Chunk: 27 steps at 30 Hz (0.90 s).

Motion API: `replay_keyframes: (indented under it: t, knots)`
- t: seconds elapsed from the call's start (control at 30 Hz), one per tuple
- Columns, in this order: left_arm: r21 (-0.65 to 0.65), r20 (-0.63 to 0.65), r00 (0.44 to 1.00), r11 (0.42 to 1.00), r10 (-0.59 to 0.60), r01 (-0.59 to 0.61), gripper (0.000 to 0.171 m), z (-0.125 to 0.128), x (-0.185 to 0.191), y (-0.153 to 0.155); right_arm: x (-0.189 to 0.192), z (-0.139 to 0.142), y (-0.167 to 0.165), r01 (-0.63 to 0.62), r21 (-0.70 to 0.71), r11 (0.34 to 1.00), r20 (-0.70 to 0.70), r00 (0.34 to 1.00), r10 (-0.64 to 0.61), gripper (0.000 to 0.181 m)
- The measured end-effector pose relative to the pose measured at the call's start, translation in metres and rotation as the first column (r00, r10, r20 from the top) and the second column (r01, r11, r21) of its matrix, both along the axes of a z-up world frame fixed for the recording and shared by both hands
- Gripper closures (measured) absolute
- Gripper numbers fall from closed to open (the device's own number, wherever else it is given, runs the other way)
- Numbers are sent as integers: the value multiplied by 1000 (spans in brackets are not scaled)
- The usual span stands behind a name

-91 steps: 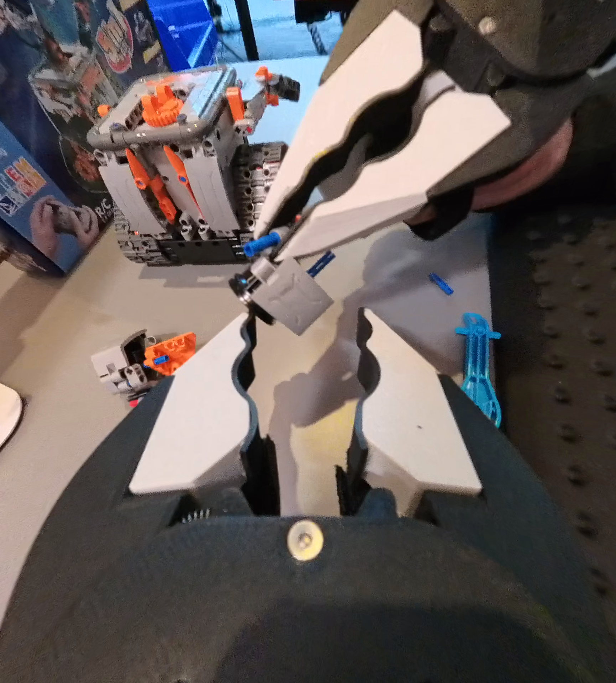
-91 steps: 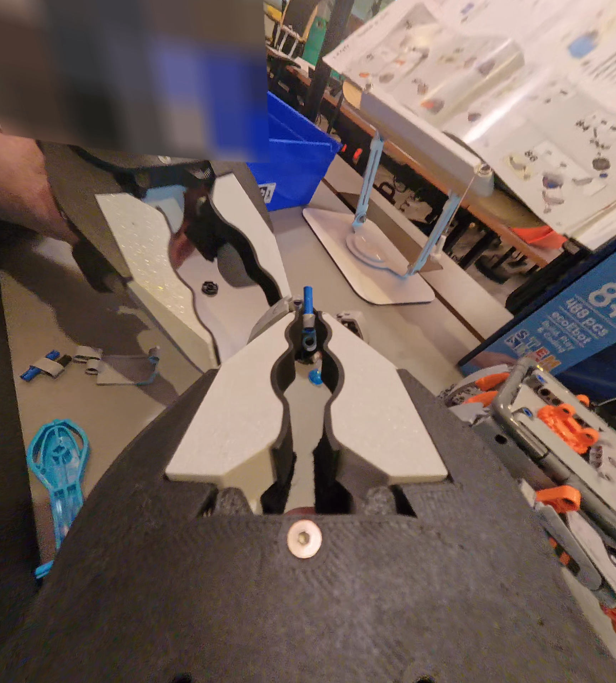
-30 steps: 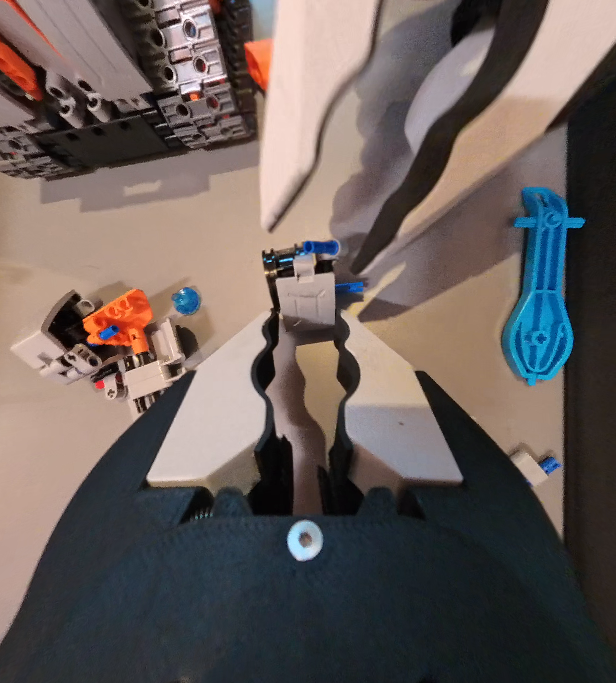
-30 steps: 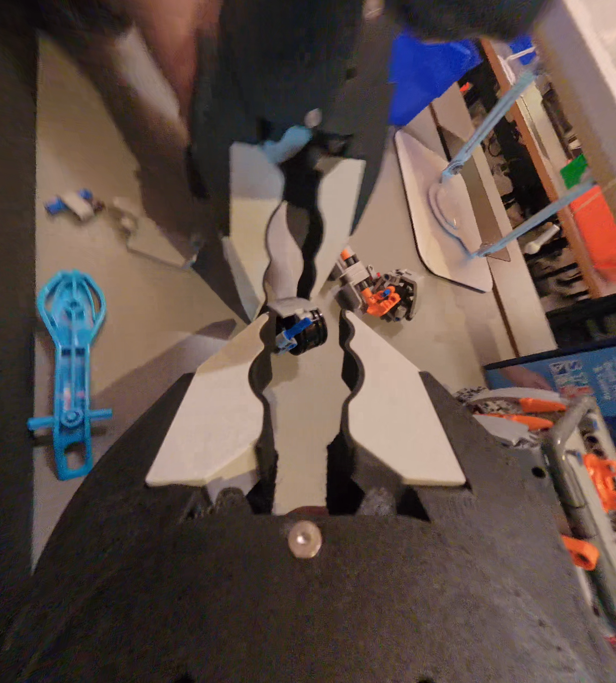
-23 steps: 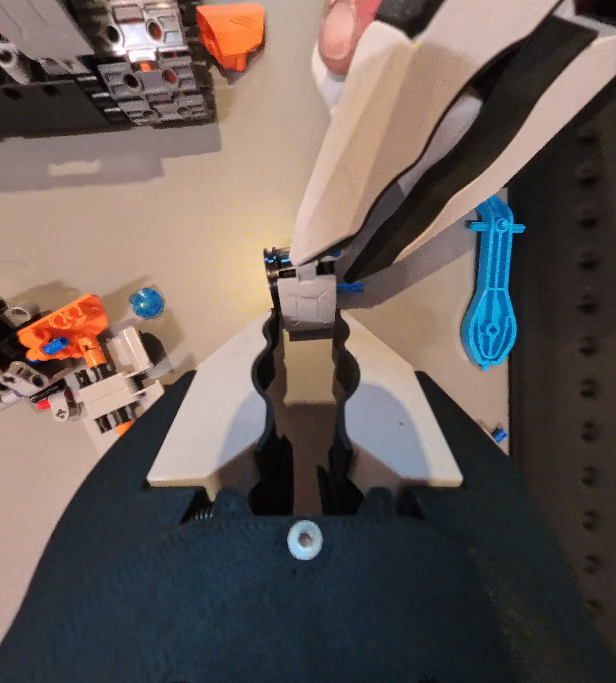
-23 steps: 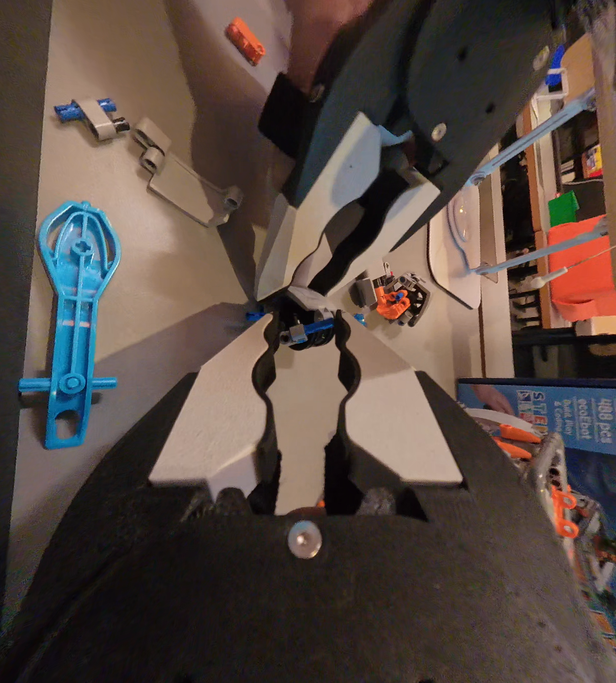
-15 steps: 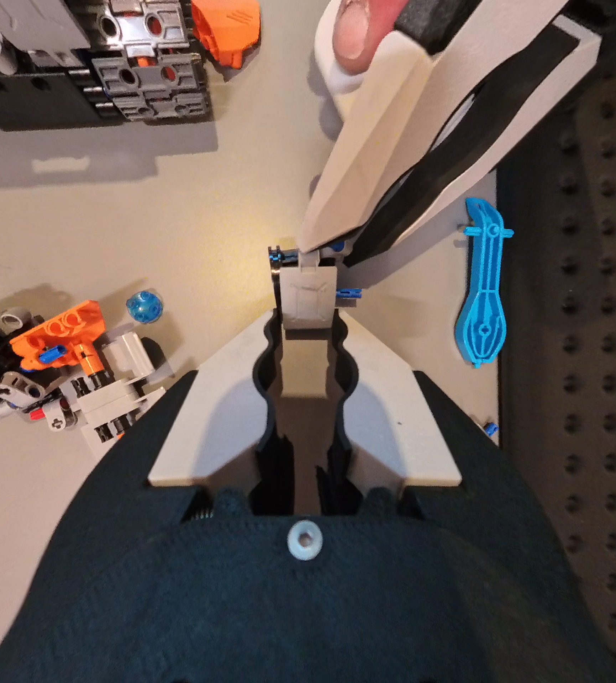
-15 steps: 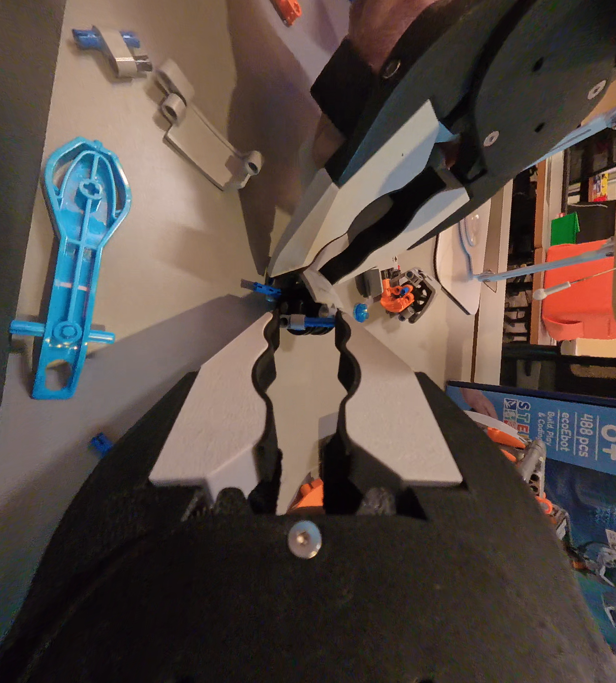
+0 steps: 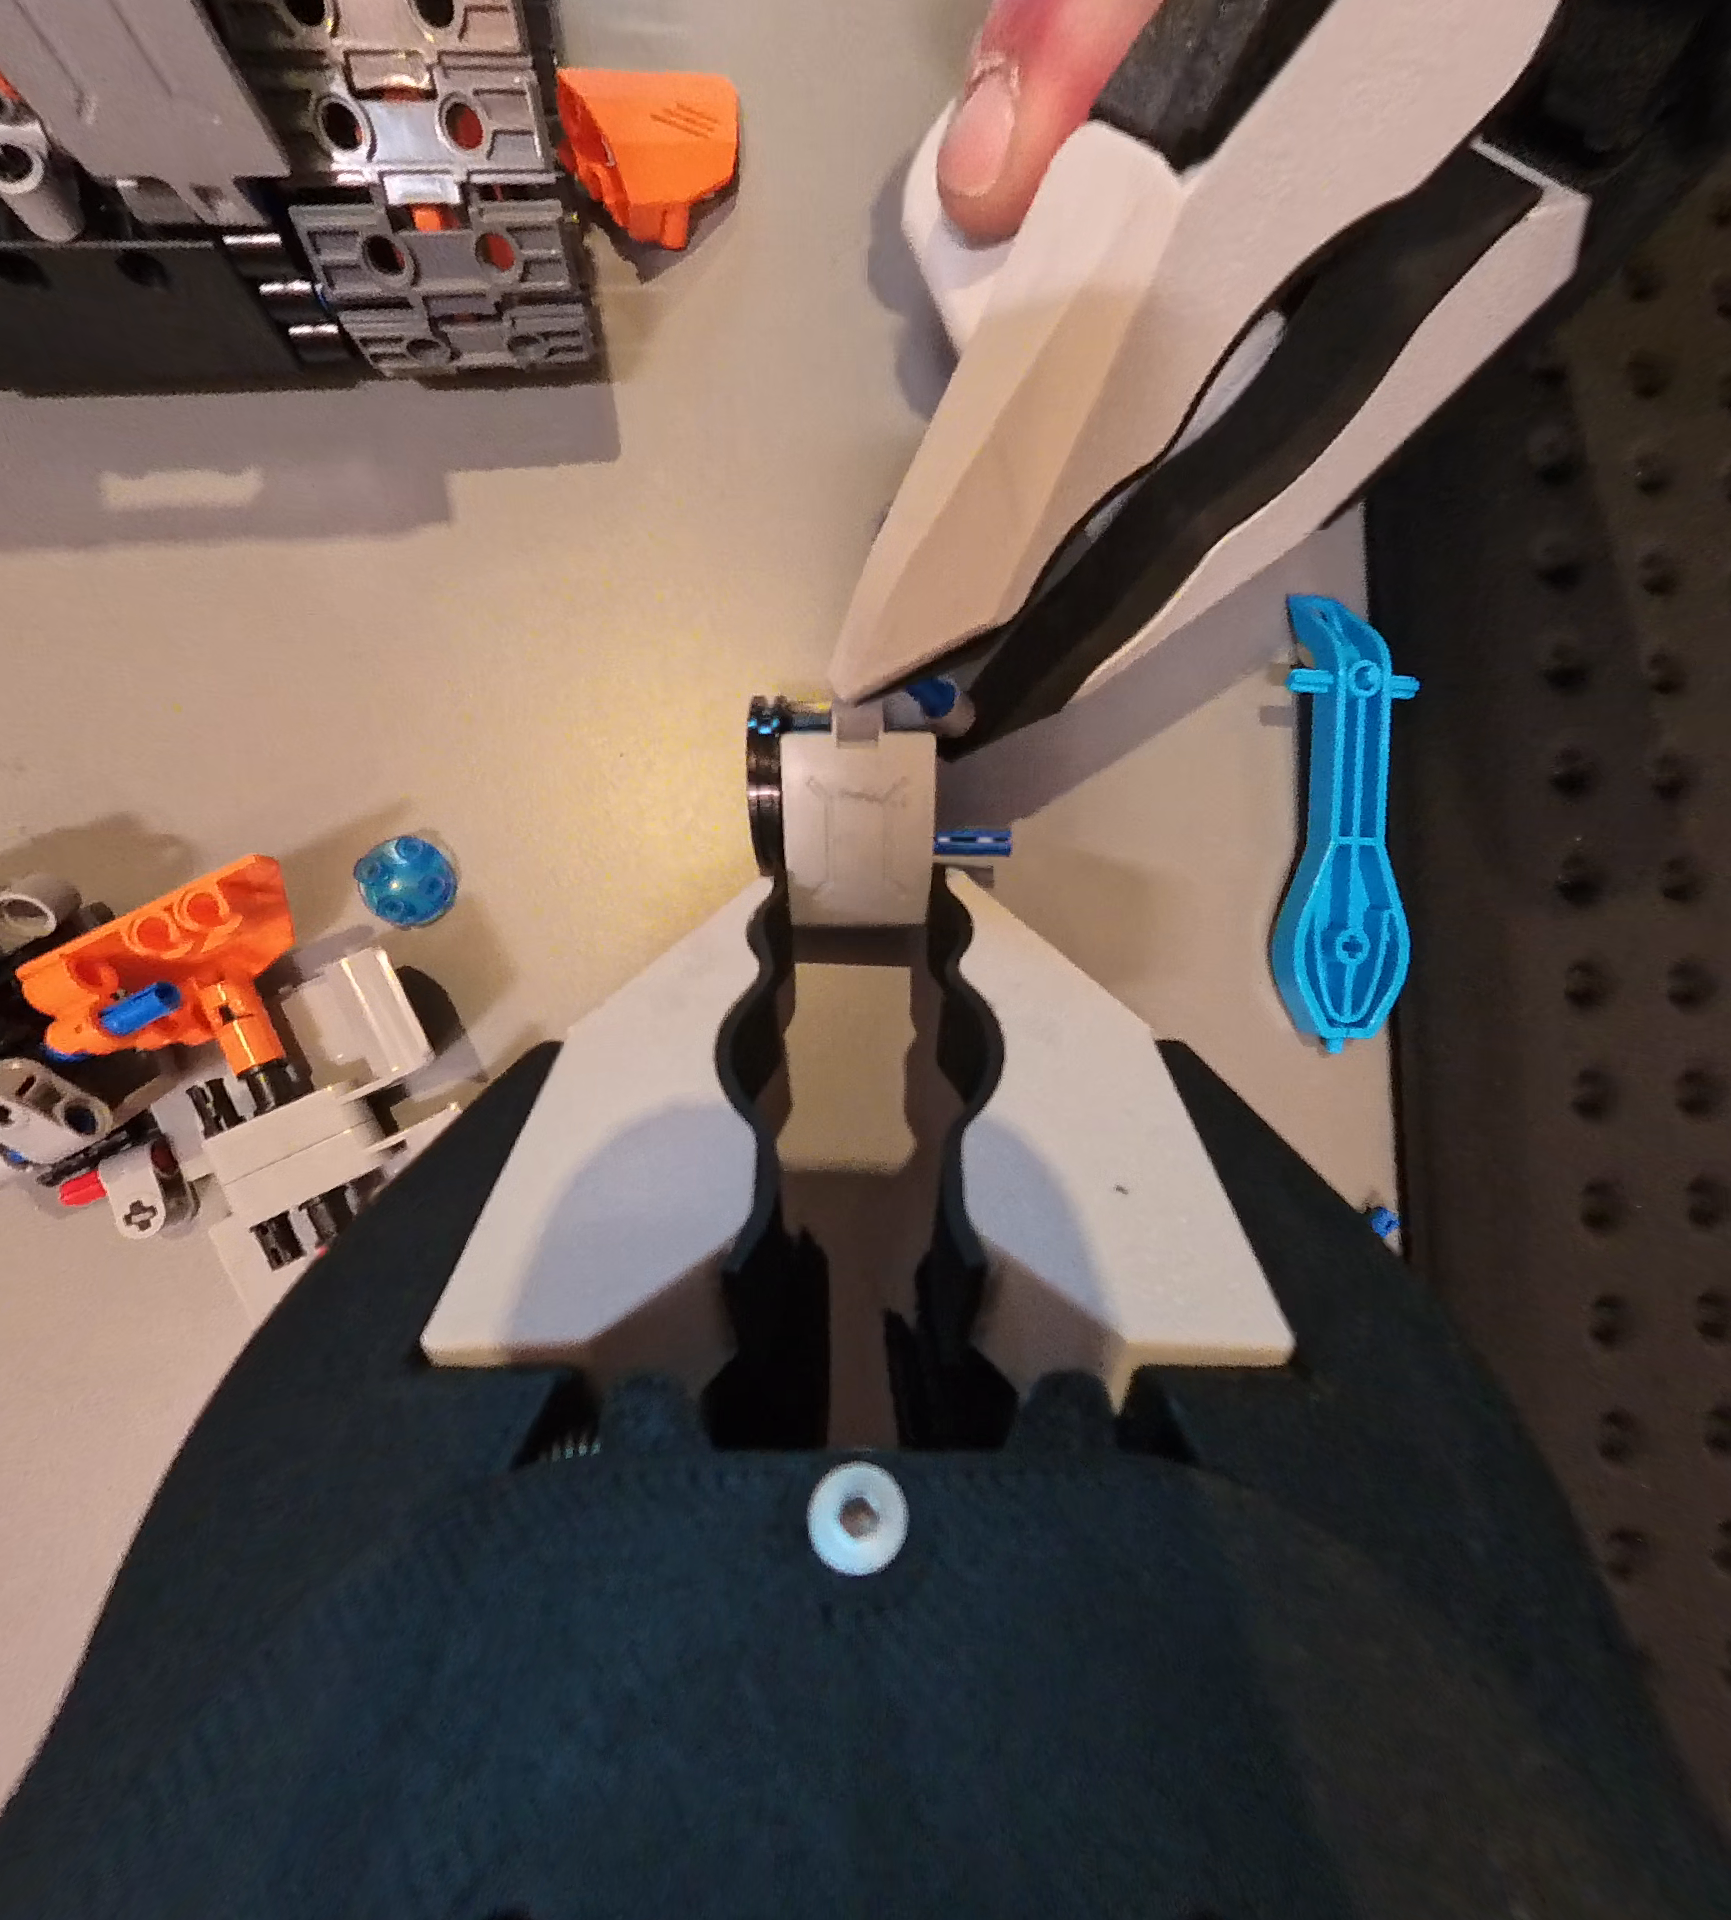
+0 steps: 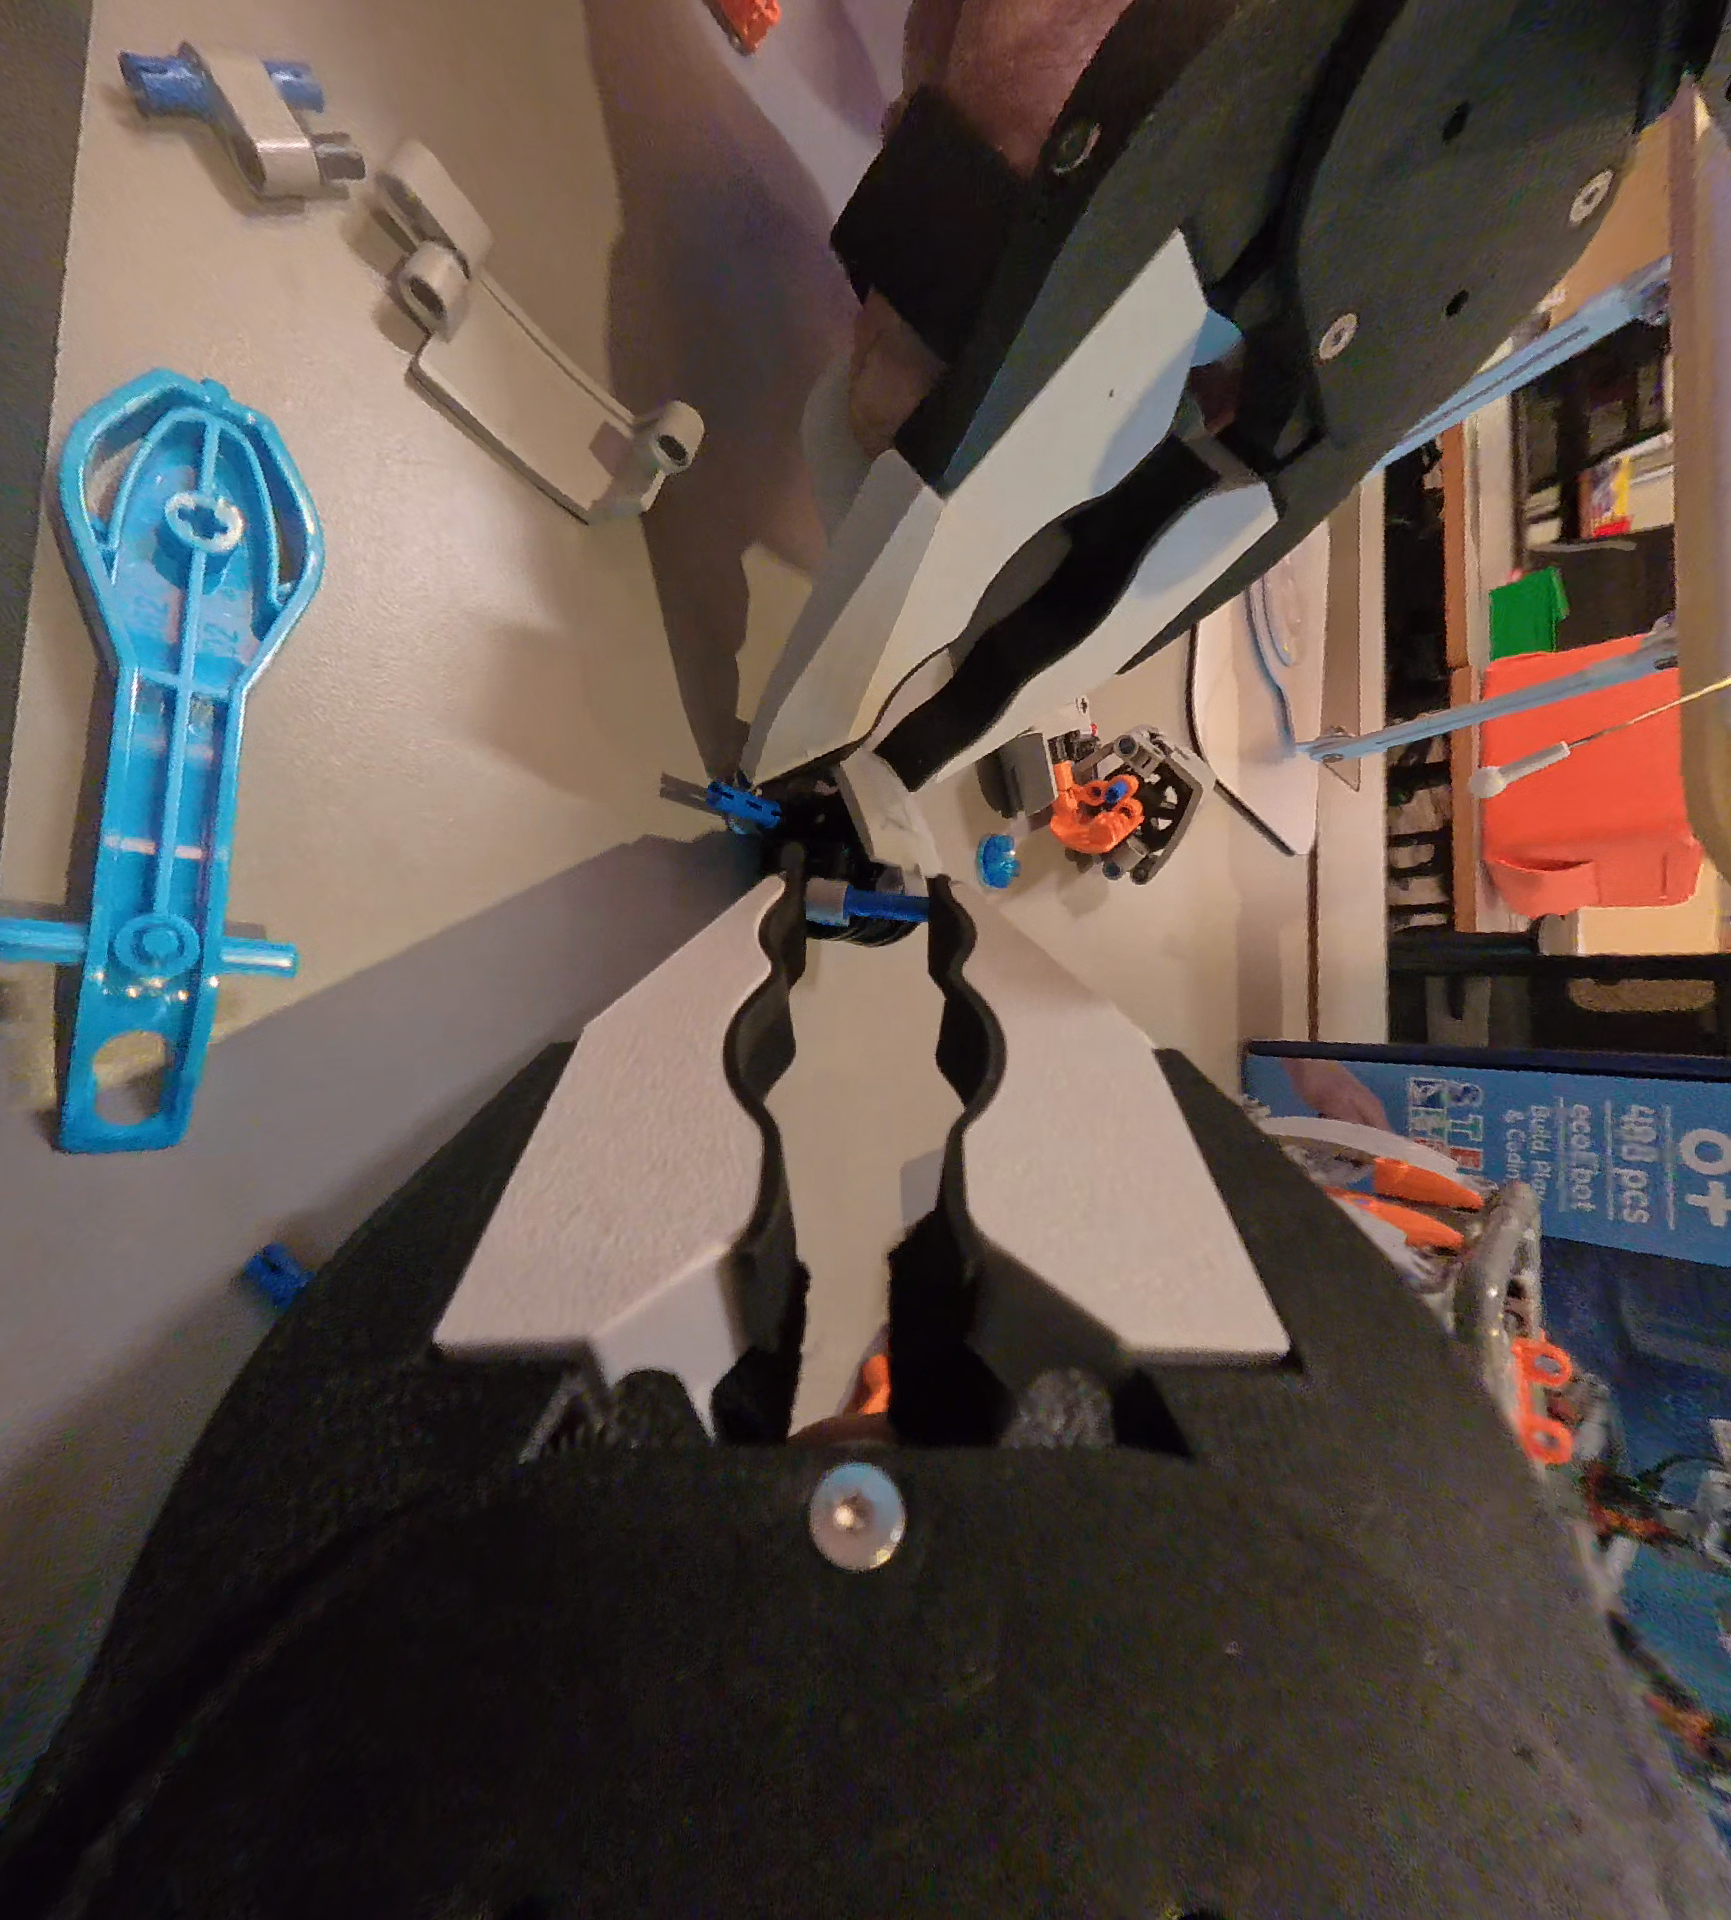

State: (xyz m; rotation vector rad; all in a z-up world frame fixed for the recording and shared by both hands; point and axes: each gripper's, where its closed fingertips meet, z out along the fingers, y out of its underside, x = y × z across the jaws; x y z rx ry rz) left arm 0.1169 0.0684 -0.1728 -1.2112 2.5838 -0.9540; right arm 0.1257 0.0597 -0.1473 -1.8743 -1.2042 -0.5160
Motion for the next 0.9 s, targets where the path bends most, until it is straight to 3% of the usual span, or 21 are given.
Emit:
replay_keyframes:
  t: [0.1,0.33,0.5,0.63,0.73,0.9]
  knots:
    - [-3,11,1000,1000,5,-5,149,0,2,0,-1,0,0,9,-24,1000,-80,997,-11,160]
    - [-38,21,1000,999,18,-17,149,0,2,0,-2,1,0,-8,-10,1000,-109,994,7,159]
    - [-72,17,1000,997,19,-17,148,0,2,-1,-3,1,-4,-18,-88,996,-283,959,-8,152]
    - [-136,-8,1000,990,22,-23,148,1,1,-2,2,-2,-5,-8,-111,994,-277,961,-24,148]
    - [-163,-22,999,986,23,-26,148,1,1,-2,2,-3,-4,-8,-102,995,-244,970,-17,160]
    - [-171,-32,999,985,18,-23,148,-1,1,-4,5,9,0,10,-55,998,-272,962,-25,147]
